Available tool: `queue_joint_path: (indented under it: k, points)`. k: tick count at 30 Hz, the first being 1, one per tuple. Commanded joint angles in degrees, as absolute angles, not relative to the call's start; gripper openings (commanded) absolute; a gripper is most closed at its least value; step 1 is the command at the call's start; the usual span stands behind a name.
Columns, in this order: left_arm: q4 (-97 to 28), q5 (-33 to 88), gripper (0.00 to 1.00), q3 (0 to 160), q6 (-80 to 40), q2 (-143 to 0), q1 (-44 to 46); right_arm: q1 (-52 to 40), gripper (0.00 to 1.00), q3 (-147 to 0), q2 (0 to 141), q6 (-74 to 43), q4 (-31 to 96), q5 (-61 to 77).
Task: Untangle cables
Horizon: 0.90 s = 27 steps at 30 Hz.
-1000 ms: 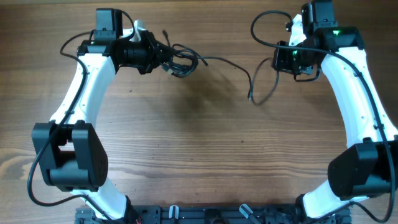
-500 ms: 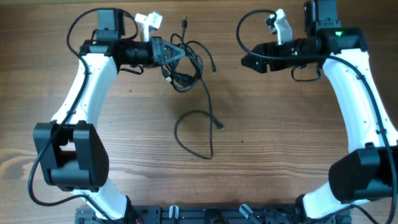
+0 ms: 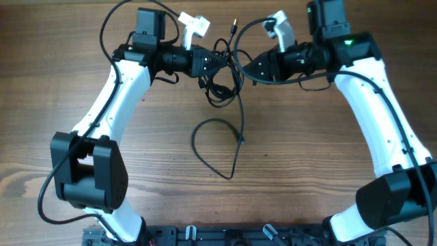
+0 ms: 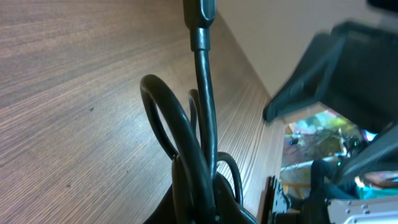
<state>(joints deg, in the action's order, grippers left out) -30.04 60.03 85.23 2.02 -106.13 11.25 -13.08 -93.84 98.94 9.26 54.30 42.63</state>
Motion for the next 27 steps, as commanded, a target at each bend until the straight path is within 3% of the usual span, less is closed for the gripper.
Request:
queue_joint_path:
  k: [1,8,12,20,21,23,27]
  points:
    - [-26.2,66.0,0.04,85.4,-5.1,-105.7,11.0,-15.3,0.48,-94.0,98.5,9.0,53.8,38.4]
    - [-22.6,67.6,0.04,85.4,-11.0,-105.7,11.0,-16.7,0.36,-94.0,100.3,8.8,52.8,37.2]
    - [-22.9,68.1,0.09,85.4,-11.0,-105.7,11.0,-16.7,0.26,-94.0,101.6,8.8,51.8,37.0]
    - [-22.9,69.1,0.2,85.4,-11.2,-105.7,11.0,-16.9,0.27,-94.0,103.4,5.7,49.8,36.9]
    - [-22.9,69.3,0.21,85.4,-11.2,-105.7,11.0,-16.9,0.24,-94.0,103.6,4.7,48.9,36.9]
    - [-22.9,69.6,0.22,85.4,-11.2,-105.7,11.0,-16.9,0.04,-94.0,103.7,3.2,48.2,36.9]
    - [-22.9,69.6,0.21,85.4,-11.2,-105.7,11.0,-16.9,0.04,-94.0,103.7,1.8,47.7,36.9]
